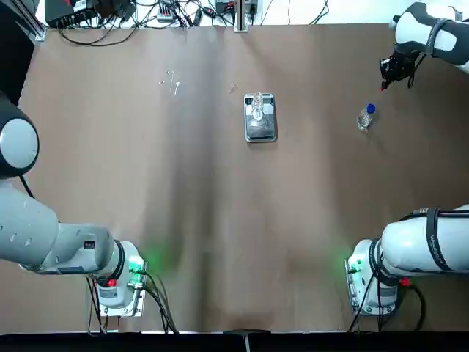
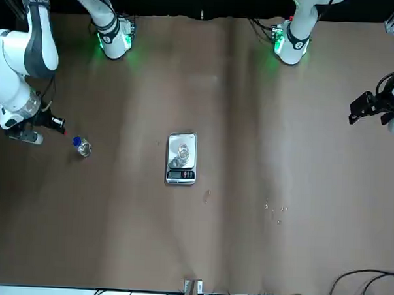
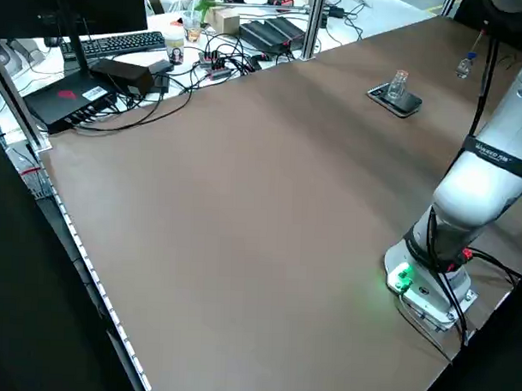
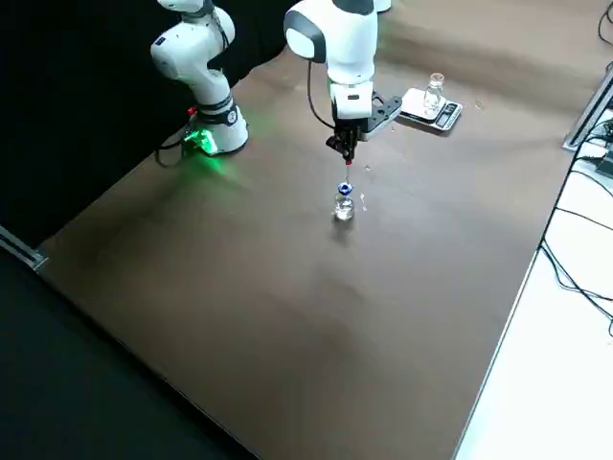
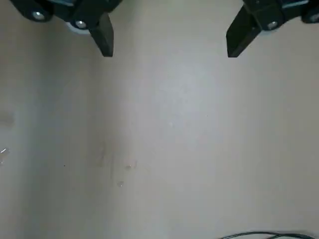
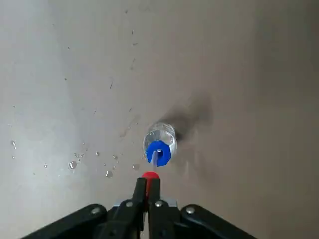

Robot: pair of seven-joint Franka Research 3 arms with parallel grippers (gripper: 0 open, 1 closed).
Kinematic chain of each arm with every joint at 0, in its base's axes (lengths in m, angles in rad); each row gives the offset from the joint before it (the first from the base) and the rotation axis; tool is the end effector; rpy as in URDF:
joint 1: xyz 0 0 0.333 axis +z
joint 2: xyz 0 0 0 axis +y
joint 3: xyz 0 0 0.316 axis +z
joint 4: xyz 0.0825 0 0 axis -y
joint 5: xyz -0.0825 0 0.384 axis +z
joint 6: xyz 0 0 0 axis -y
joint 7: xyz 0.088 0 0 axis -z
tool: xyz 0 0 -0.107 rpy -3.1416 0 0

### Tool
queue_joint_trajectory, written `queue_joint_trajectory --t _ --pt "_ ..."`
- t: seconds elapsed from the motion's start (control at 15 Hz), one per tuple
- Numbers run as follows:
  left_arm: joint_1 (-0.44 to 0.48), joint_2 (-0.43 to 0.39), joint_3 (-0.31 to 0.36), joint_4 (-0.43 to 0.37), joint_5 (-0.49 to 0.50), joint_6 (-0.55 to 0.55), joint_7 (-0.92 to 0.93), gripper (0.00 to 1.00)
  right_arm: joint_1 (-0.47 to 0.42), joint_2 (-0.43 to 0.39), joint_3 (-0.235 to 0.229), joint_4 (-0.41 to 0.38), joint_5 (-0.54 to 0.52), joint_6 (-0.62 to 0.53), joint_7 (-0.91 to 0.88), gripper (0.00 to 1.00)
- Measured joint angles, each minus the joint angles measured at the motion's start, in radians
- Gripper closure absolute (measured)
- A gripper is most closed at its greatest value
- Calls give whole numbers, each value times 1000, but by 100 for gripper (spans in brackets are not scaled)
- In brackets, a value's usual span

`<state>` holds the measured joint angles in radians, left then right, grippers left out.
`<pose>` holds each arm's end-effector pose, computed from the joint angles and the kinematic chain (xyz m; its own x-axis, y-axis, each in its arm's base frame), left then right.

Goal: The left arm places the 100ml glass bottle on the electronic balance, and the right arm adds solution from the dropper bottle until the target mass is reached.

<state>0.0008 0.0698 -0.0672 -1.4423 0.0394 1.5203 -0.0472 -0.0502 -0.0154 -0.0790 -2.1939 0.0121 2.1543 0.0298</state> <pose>0.5708 -0.0320 0.6412 0.9998 -0.0170 0.0100 -0.0167 -0.9993 -0.0342 0.5210 -0.0673 0.3896 0.9860 -0.1648 -0.0246 -0.1651 -0.9862 -0.0104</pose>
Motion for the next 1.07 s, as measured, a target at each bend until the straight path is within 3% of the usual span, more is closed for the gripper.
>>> queue_joint_trajectory --t 1.07 --pt "7 1 0 0 0 0 0 0 -2 -8 0 -32 0 89 -18 95"
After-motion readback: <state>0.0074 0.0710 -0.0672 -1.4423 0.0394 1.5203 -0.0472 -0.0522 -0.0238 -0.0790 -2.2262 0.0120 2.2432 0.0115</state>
